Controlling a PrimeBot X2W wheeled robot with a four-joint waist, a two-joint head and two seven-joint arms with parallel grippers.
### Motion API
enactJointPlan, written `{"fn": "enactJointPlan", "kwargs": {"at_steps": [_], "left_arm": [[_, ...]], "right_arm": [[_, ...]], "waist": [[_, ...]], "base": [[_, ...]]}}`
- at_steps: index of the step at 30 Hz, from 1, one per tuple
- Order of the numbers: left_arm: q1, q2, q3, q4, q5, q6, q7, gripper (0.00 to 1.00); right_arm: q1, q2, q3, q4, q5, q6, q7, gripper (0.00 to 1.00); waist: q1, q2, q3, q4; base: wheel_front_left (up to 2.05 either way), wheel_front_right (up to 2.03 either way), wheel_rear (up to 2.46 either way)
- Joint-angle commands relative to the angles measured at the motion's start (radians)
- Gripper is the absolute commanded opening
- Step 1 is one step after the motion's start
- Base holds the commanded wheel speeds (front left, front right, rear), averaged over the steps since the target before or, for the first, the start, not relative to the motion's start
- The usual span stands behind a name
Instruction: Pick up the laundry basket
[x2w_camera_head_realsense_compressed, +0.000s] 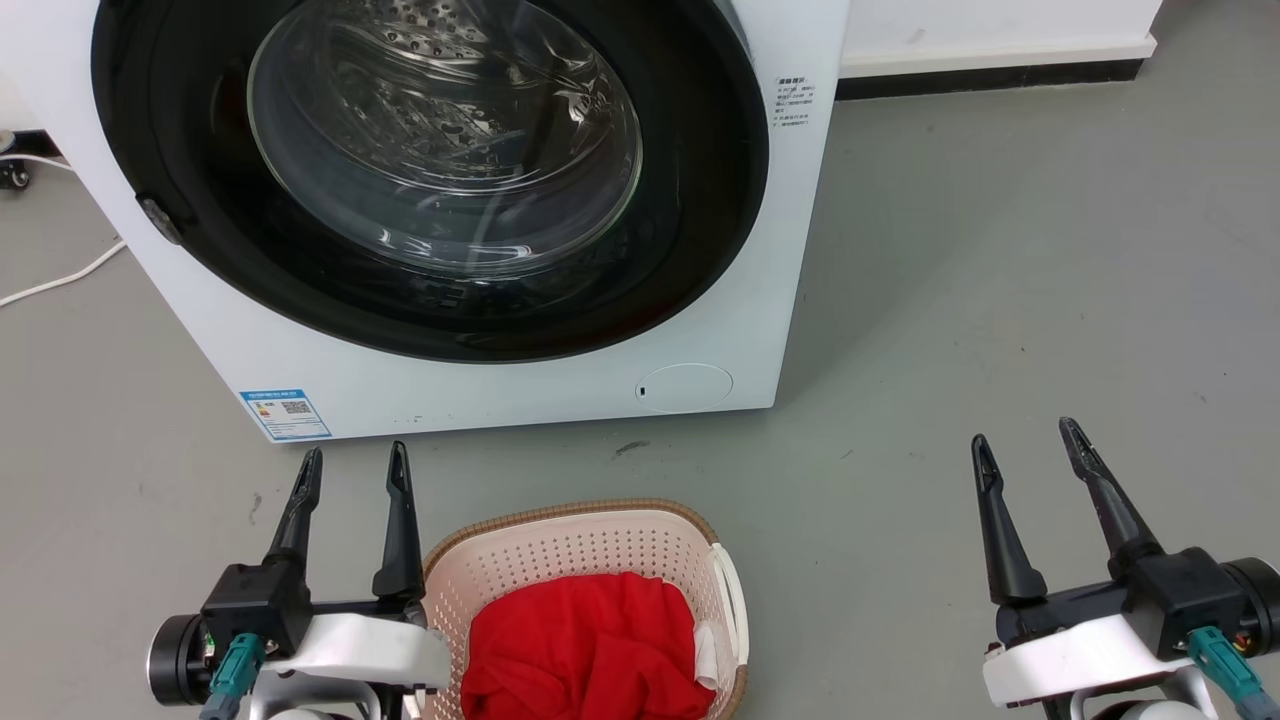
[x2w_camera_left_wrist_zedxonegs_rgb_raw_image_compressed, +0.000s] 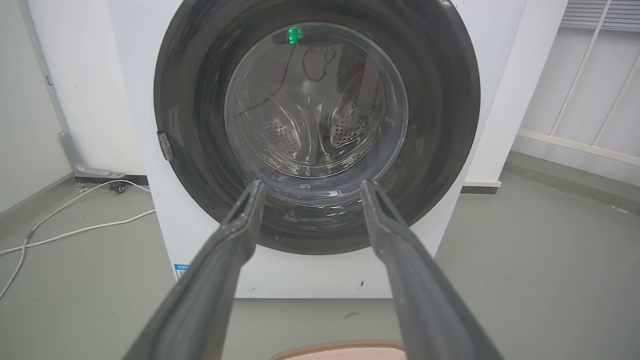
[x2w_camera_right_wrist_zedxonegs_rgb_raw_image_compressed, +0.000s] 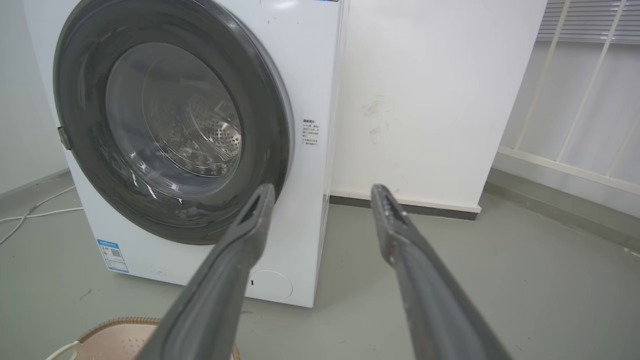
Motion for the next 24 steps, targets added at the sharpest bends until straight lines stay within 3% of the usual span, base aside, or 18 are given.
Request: {"fn": "enactJointPlan", "kwargs": {"at_steps": [1,16,24], "left_arm": [[0.012,0.003,0.002,0.003,-0.002,0.004,-0.003,1.00],[-0.002,0.003,0.004,0.000,-0.003,0.007,-0.003,1.00],[-0.044,0.003,0.034,0.076,0.023,0.009,-0.003,1.00]], "right_arm": [[0.011,-0.002,-0.002,0.000,0.007,0.000,-0.003,1.00],[-0.003,-0.002,-0.006,-0.001,0.015,0.000,-0.003,1.00],[-0.051,-0.001,0.043,0.096,0.037,0.000,-0.003,1.00]], "waist": [[0.0000,0.0000,0.000,-0.001],[0.0000,0.0000,0.015,0.001],[0.0000,0.0000,0.068,0.004]], "base": [[0.00,0.00,0.00],[0.00,0.00,0.00],[0.00,0.00,0.00]]}}
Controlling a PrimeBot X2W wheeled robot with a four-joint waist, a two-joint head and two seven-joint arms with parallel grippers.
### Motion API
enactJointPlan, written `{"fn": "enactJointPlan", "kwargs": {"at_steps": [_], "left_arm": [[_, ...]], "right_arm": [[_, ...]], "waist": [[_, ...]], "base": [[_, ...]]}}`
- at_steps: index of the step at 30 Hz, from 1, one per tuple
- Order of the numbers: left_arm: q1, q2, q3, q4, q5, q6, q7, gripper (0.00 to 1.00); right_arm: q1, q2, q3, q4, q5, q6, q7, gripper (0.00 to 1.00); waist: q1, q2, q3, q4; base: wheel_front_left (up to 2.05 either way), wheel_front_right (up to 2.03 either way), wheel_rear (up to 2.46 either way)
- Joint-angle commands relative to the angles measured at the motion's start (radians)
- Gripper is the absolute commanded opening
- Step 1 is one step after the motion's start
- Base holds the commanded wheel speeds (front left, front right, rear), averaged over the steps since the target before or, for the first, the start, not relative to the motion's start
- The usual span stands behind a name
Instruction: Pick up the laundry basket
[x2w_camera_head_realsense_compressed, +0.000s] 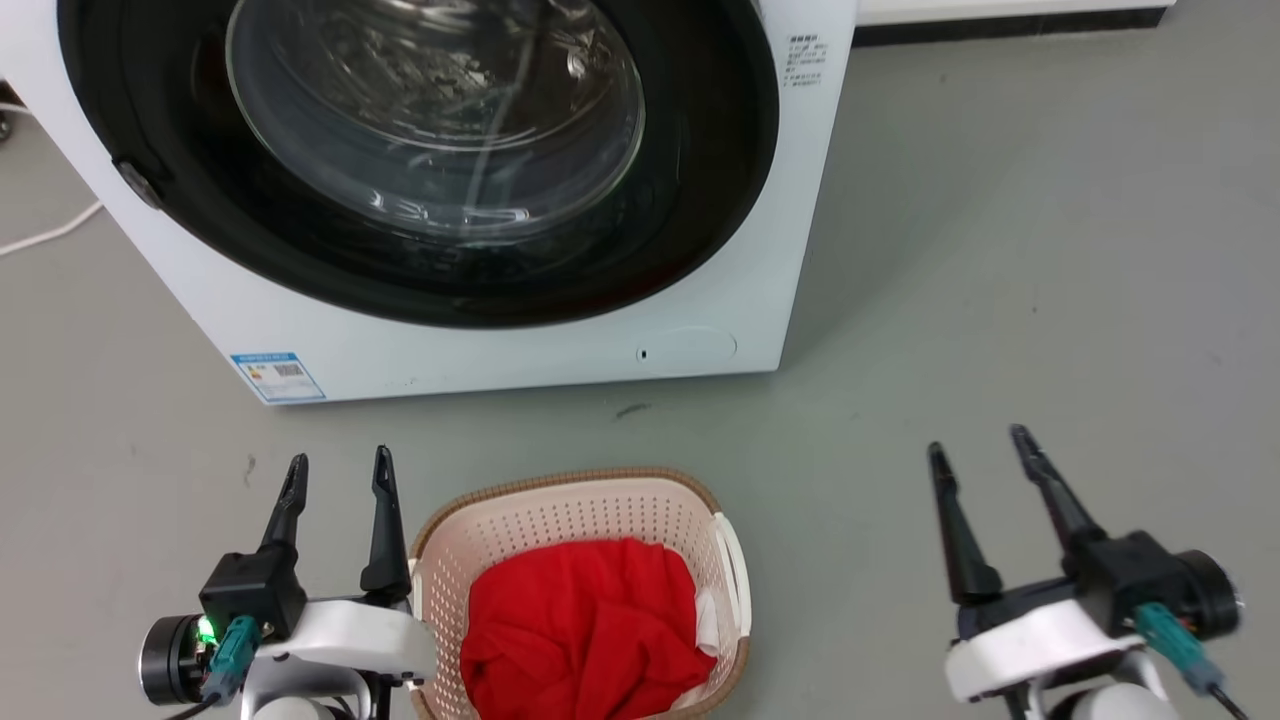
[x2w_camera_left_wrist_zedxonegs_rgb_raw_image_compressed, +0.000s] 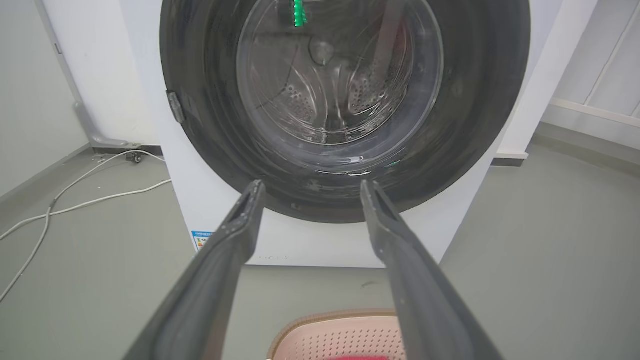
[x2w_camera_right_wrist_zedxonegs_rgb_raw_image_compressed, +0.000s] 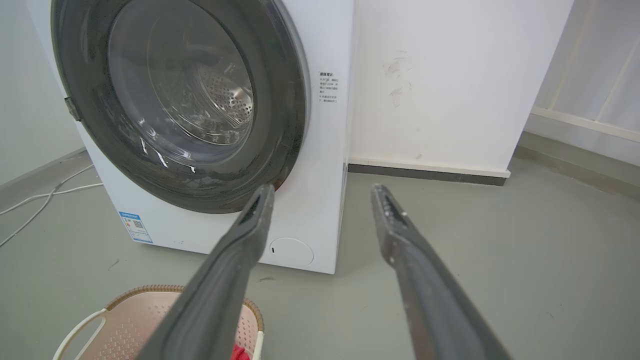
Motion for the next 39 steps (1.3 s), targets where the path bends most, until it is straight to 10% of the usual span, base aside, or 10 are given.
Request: {"fn": "enactJointPlan", "kwargs": {"at_steps": [1,39], "left_arm": [[-0.016,0.002,0.003,0.010,0.006,0.000,-0.003,1.00],[-0.513,0.098,0.082,0.713,0.052,-0.097,-0.003,1.00]], "right_arm": [[-0.017,-0.001,0.007,0.012,0.004,0.000,-0.002,1.00],[-0.564,-0.001,0.322,0.687,0.038,0.000,-0.002,1.00]], "waist": [[0.0000,0.0000,0.015,0.002],[0.0000,0.0000,0.534,0.058]], "base": [[0.00,0.00,0.00],[0.00,0.00,0.00]]}}
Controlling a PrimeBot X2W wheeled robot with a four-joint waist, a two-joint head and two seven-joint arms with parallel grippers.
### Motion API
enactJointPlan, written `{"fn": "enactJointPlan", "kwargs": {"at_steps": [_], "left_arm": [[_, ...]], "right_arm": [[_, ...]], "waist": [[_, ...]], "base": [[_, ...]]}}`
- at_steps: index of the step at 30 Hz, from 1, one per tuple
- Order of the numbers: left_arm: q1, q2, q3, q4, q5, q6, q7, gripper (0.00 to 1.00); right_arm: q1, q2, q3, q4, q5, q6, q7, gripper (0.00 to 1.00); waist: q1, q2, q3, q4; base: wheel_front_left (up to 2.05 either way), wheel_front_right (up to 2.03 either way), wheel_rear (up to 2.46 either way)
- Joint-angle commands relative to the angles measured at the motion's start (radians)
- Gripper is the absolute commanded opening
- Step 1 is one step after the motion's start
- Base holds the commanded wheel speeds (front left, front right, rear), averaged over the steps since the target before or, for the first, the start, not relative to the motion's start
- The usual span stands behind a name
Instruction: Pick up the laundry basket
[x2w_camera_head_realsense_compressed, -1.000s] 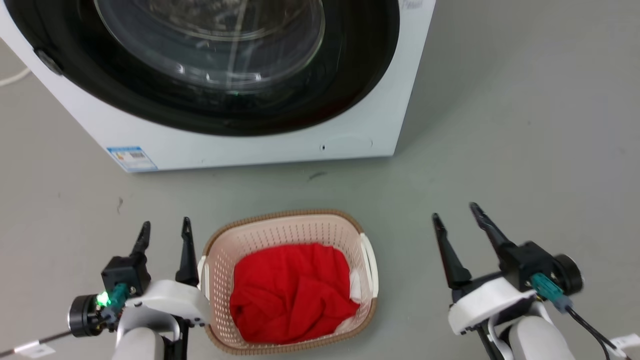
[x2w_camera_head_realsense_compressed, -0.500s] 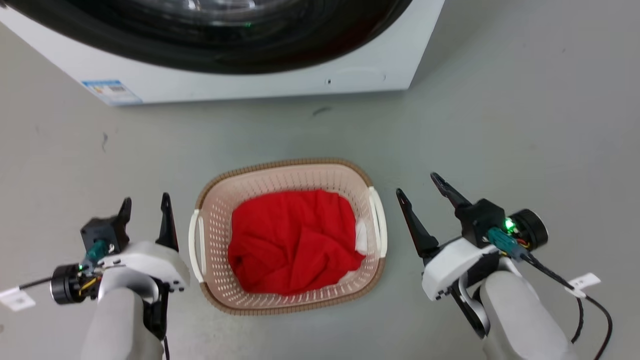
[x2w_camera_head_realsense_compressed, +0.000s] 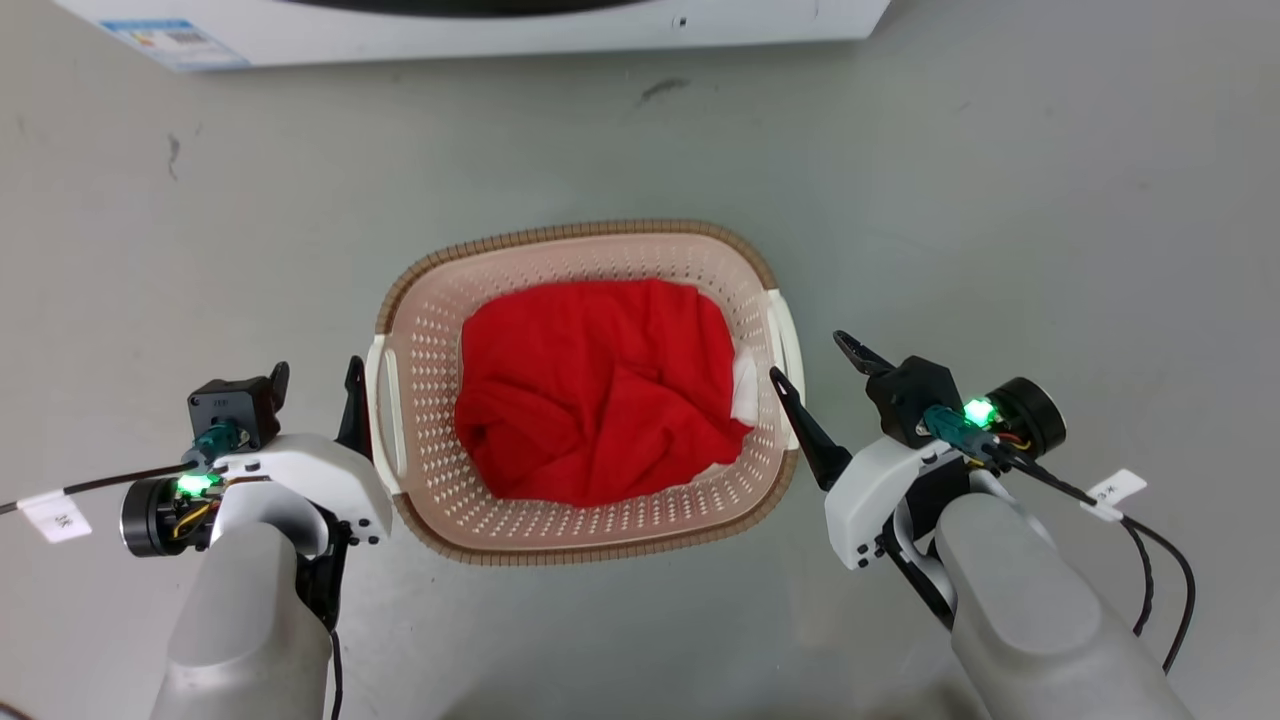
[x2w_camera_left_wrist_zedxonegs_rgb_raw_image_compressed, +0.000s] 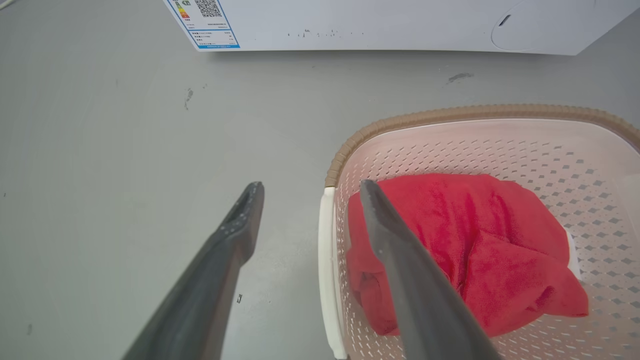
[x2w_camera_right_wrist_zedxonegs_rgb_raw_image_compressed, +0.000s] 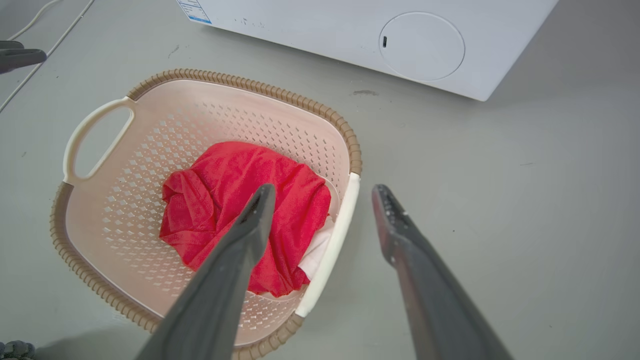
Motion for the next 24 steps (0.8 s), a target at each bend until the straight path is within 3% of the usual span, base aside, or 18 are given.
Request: {"fn": "enactJointPlan", "kwargs": {"at_steps": [1,24], "left_arm": [[-0.020,0.004,-0.003,0.013,0.000,-0.001,-0.003,1.00],[-0.187,-0.008,-0.072,0.178,-0.007,-0.006,-0.002,1.00]], "right_arm": [[-0.028,-0.001,0.004,0.013,0.005,-0.001,-0.002,1.00],[-0.193,-0.001,0.039,0.174,-0.002,-0.001,-0.002,1.00]], "waist": [[-0.0001,0.0000,0.027,0.008],[-0.0001,0.0000,0.229,0.035]], "base": [[0.00,0.00,0.00],[0.00,0.00,0.00]]}}
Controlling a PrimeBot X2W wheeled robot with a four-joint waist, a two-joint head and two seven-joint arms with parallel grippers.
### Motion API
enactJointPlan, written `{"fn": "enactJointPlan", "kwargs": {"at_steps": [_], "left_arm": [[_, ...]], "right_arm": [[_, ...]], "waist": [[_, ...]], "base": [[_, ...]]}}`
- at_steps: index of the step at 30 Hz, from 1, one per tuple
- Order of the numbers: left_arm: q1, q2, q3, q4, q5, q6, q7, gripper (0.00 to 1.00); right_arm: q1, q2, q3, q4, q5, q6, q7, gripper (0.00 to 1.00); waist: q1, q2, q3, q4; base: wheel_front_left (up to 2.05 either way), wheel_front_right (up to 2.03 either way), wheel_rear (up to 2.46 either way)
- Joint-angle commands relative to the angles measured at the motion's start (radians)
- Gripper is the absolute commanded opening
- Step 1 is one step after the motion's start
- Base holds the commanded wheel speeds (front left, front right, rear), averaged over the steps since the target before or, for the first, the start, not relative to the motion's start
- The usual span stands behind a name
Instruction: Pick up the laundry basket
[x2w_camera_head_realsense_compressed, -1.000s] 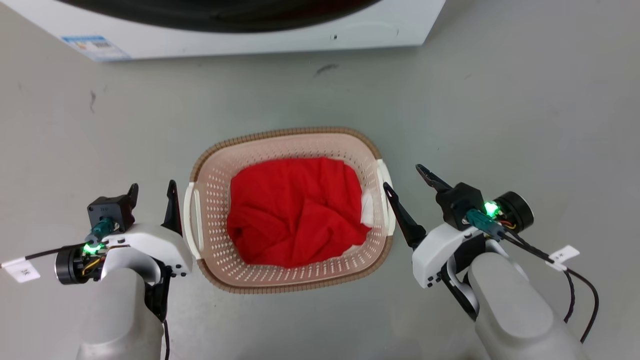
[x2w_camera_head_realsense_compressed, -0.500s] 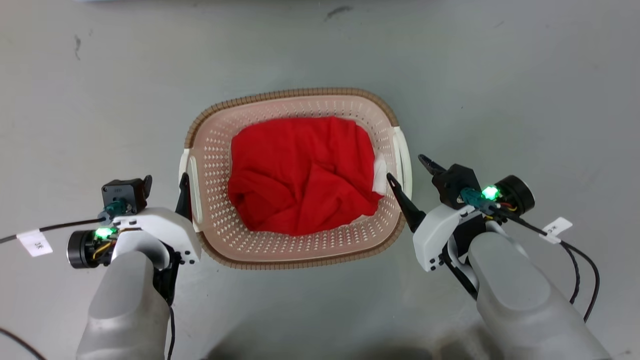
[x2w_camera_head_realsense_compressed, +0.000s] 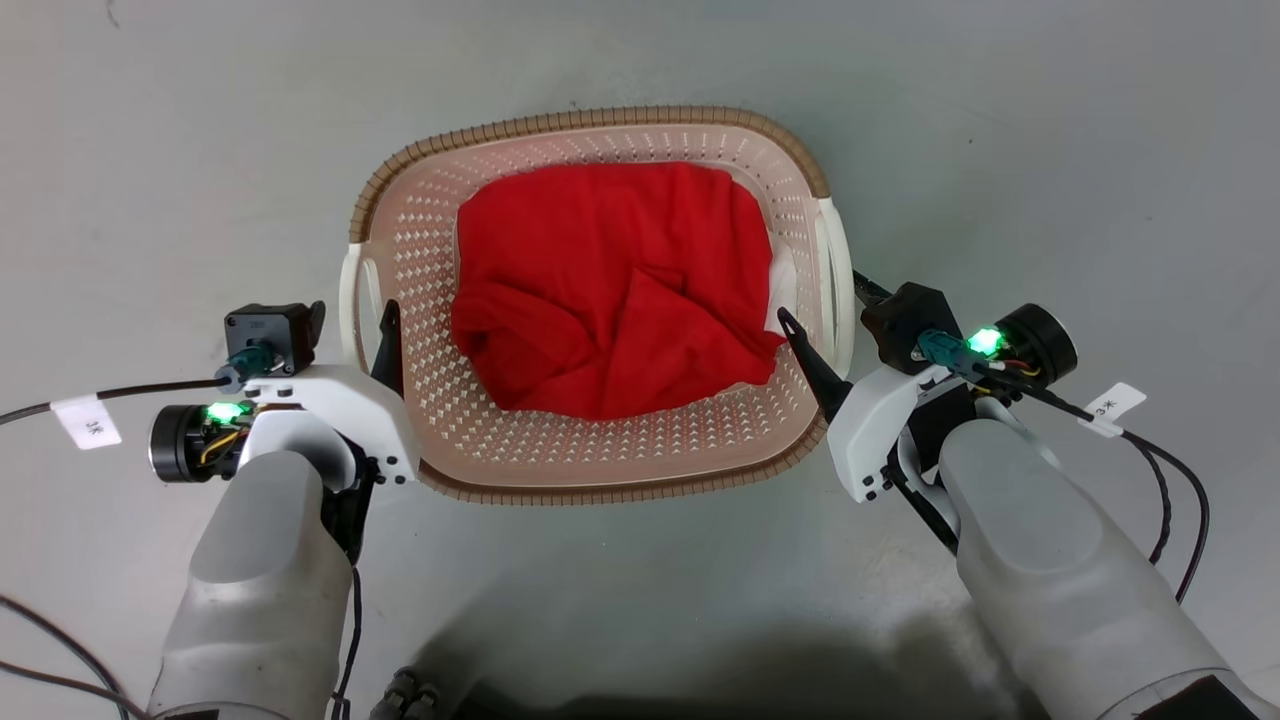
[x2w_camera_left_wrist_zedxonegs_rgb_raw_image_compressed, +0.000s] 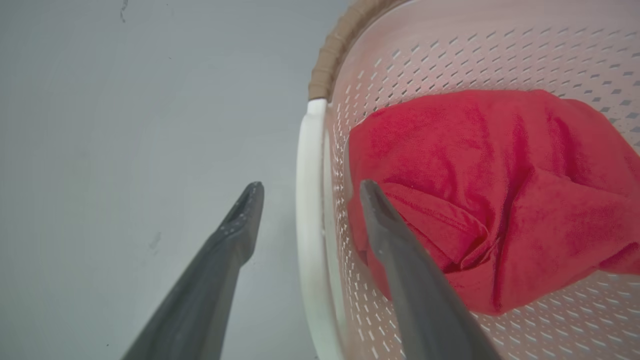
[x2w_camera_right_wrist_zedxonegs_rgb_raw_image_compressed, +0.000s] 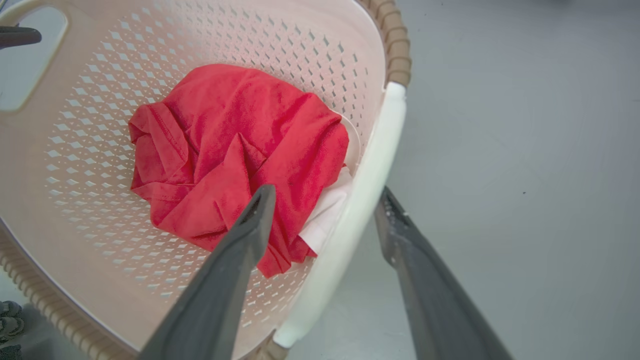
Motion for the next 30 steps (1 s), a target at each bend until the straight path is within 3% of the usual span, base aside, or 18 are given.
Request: {"fn": "enactJointPlan", "kwargs": {"at_steps": [1,10,11,12,13,14,22,30], "left_arm": [[-0.016,-0.004,-0.006,0.009,-0.005,0.000,-0.003,1.00],[-0.042,-0.017,-0.036,0.045,-0.017,-0.001,-0.003,1.00],[-0.045,-0.018,-0.040,0.051,-0.015,-0.001,-0.003,0.78],[-0.045,-0.018,-0.040,0.051,-0.015,-0.001,-0.003,0.78],[-0.051,-0.017,-0.045,0.051,-0.013,-0.001,-0.003,0.33],[-0.055,-0.014,-0.047,0.050,-0.013,-0.001,-0.003,0.00],[-0.057,-0.033,-0.092,0.065,-0.040,0.000,-0.001,0.00],[-0.011,-0.044,-0.152,0.092,-0.091,-0.002,-0.003,0.00]], "right_arm": [[-0.020,-0.001,0.005,0.005,0.007,-0.001,-0.002,1.00],[-0.042,-0.001,0.023,0.039,0.020,-0.001,-0.002,1.00],[-0.042,-0.001,0.027,0.046,0.023,-0.001,-0.002,1.00],[-0.042,-0.001,0.027,0.046,0.023,-0.001,-0.002,1.00],[-0.045,-0.001,0.033,0.052,0.023,-0.001,-0.002,0.81],[-0.051,-0.001,0.036,0.056,0.023,-0.001,-0.002,0.00],[-0.050,0.007,0.061,0.074,0.030,0.007,-0.005,0.00],[-0.001,0.011,0.129,0.117,0.079,0.008,-0.005,0.00]], "waist": [[-0.0001,0.0000,0.013,0.002],[-0.0001,0.0000,0.046,0.007],[-0.0001,0.0000,0.048,0.008],[-0.0001,0.0000,0.048,0.008],[-0.0001,0.0000,0.050,0.010],[-0.0001,0.0000,0.051,0.010],[-0.0001,0.0000,0.035,0.014],[-0.0001,0.0000,-0.090,0.012]], "base": [[0.00,0.00,0.00],[0.00,0.00,0.00],[0.00,0.00,0.00],[0.00,0.00,0.00],[0.00,0.00,0.00],[0.00,0.00,0.00],[0.00,0.00,0.00],[0.00,0.00,0.00]]}}
